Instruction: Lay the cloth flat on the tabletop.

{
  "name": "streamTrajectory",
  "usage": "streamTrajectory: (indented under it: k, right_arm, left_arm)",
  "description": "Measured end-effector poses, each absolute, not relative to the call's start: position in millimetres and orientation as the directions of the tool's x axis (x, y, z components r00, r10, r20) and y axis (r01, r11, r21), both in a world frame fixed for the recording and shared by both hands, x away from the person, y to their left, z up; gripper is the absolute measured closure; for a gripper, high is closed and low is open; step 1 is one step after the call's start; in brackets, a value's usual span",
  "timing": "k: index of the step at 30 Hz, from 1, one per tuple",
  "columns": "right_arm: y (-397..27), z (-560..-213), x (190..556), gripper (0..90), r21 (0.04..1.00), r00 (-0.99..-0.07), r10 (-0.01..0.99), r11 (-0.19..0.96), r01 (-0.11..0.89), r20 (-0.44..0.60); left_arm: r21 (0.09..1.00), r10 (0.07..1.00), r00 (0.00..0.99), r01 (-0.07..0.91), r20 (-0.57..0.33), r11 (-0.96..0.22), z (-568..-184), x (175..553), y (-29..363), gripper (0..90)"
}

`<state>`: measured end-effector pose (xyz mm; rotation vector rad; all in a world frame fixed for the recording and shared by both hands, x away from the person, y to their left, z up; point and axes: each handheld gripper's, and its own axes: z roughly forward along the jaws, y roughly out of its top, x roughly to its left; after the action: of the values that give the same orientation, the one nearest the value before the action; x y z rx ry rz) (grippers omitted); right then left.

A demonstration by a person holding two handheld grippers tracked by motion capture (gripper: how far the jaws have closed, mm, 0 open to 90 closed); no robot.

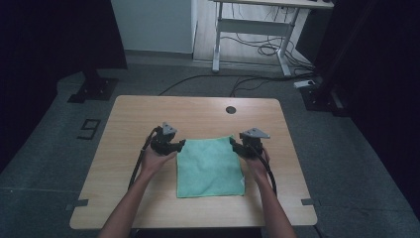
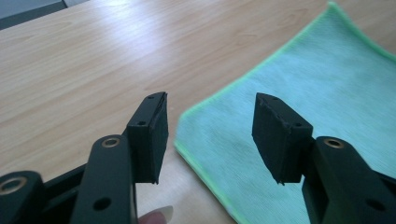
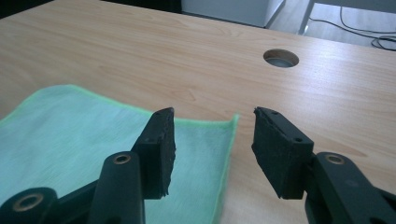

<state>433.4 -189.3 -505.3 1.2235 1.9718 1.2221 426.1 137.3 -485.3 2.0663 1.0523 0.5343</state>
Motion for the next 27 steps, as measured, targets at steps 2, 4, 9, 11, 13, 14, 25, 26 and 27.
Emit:
streamTrajectory:
  k: [2,4,9,11,13,14,25,26,27]
  right_arm:
    - [-191,-504,428,48.8,0.887,-0.47,0.882,0.186,0.422,0.039]
    - [-193,-502,416,49.0,0.889,-0.484,0.874,0.195,0.414,0.034]
    - [-194,-508,377,50.7,0.875,-0.543,0.84,0.256,0.412,0.01]
    - [-193,-513,367,52.2,0.867,-0.557,0.83,0.273,0.416,0.006]
    - [-192,-521,359,53.7,0.859,-0.578,0.816,0.29,0.421,0.008]
    - [-191,-524,355,54.0,0.852,-0.589,0.808,0.302,0.427,0.008]
    - [-190,-553,351,53.4,0.779,-0.616,0.787,0.37,0.506,0.026]
    - [-191,-553,350,53.4,0.778,-0.615,0.788,0.369,0.508,0.028]
    - [-191,-552,350,53.4,0.776,-0.614,0.788,0.37,0.51,0.029]
  left_arm:
    - [0.769,0.812,0.584,0.506,0.028,-0.39,-486,422,137,45.8]
    - [0.766,0.801,0.598,0.502,0.028,-0.401,-489,414,135,45.8]
    - [0.747,0.774,0.633,0.505,0.02,-0.432,-501,398,127,45.1]
    - [0.734,0.77,0.638,0.515,0.017,-0.443,-508,398,124,45.0]
    - [0.721,0.766,0.643,0.525,0.014,-0.453,-515,399,121,45.0]
    - [0.712,0.765,0.644,0.532,0.011,-0.458,-519,401,120,44.8]
    - [0.681,0.775,0.632,0.578,-0.025,-0.45,-541,412,118,44.9]
    - [0.681,0.775,0.632,0.578,-0.025,-0.45,-541,412,118,45.0]
    - [0.678,0.772,0.635,0.578,-0.024,-0.454,-540,412,119,44.9]
